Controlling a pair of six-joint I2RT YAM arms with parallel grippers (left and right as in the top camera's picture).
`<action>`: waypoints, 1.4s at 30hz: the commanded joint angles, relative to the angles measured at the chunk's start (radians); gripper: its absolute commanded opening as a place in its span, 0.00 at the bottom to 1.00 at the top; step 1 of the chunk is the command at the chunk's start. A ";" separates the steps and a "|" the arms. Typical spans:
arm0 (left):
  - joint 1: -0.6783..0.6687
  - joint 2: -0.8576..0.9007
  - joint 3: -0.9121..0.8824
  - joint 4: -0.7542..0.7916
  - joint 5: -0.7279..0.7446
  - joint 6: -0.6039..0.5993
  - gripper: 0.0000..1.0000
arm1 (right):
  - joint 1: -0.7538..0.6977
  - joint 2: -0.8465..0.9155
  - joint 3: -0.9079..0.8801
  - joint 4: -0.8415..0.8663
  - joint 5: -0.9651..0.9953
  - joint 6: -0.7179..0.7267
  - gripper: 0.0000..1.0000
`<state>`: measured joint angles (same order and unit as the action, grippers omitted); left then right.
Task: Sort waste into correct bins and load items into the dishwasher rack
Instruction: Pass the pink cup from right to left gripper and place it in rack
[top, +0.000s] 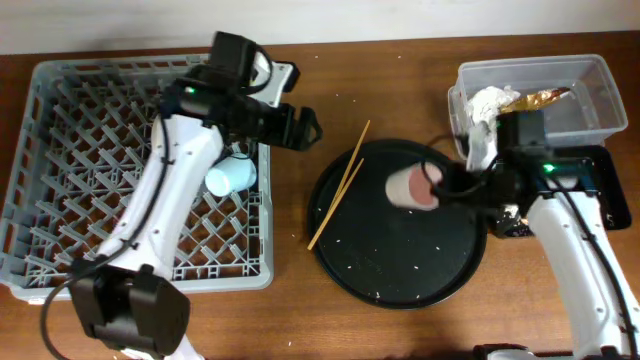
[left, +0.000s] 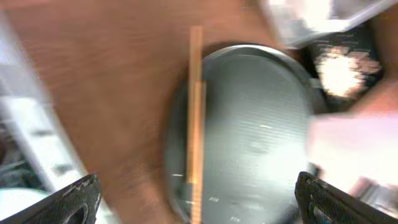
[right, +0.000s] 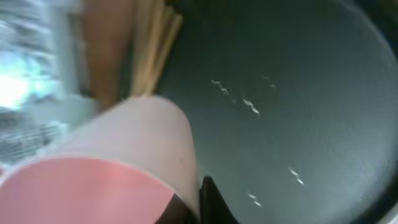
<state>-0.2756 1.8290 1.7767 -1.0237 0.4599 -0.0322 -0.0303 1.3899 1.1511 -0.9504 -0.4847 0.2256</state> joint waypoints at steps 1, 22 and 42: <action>0.117 0.005 0.018 0.002 0.494 0.122 0.99 | -0.033 0.010 0.012 0.210 -0.432 -0.057 0.04; 0.021 0.005 0.017 0.021 1.000 0.274 0.91 | 0.235 0.077 0.012 0.968 -0.512 0.203 0.09; 0.082 0.005 0.018 0.043 0.657 0.273 0.63 | -0.018 0.077 0.013 0.889 -0.550 0.200 0.88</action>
<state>-0.1982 1.8290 1.7775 -0.9829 1.2701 0.2283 -0.0193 1.4639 1.1484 -0.0395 -1.0042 0.4343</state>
